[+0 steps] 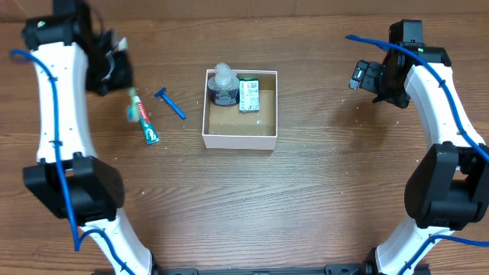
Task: Pack container
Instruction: 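Carry the toothbrush with the left gripper and lower it into the box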
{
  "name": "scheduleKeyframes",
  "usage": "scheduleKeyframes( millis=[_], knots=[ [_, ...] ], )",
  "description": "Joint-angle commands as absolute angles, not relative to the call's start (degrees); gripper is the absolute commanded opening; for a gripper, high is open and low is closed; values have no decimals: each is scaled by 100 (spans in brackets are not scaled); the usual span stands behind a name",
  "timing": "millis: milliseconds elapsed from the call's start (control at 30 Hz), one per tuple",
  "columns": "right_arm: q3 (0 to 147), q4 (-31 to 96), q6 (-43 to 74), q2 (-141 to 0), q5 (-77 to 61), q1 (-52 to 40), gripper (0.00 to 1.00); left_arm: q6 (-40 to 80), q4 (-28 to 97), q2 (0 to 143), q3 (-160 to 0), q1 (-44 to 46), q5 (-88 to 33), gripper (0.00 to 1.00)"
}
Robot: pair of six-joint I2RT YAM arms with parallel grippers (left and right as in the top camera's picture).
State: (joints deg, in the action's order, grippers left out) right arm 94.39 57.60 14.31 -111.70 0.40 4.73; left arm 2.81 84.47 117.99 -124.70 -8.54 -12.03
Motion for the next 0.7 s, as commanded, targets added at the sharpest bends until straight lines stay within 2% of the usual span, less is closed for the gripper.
scheduleKeyframes(
  millis=[0,167,367,500,667],
  knots=[
    [9533,5730,1411,-11006,75,454,100,-1015,8329,11721,-13052,-64,-2408,4],
    [9533,5730,1411,-11006,75,454,100,-2792,8025,11723,-13056,1151,-2110,4],
    [9533,5730,1411,-11006,75,454,100,-4713,8031,11732,-13021,2582,-410,4],
    [9533,5730,1411,-11006,75,454,100,-5603,8031,11734,-12597,3044,108,4],
    [9533,5730,1413,-11006,75,454,100,-5833,7957,11734,-11719,3035,141,4]
  ],
)
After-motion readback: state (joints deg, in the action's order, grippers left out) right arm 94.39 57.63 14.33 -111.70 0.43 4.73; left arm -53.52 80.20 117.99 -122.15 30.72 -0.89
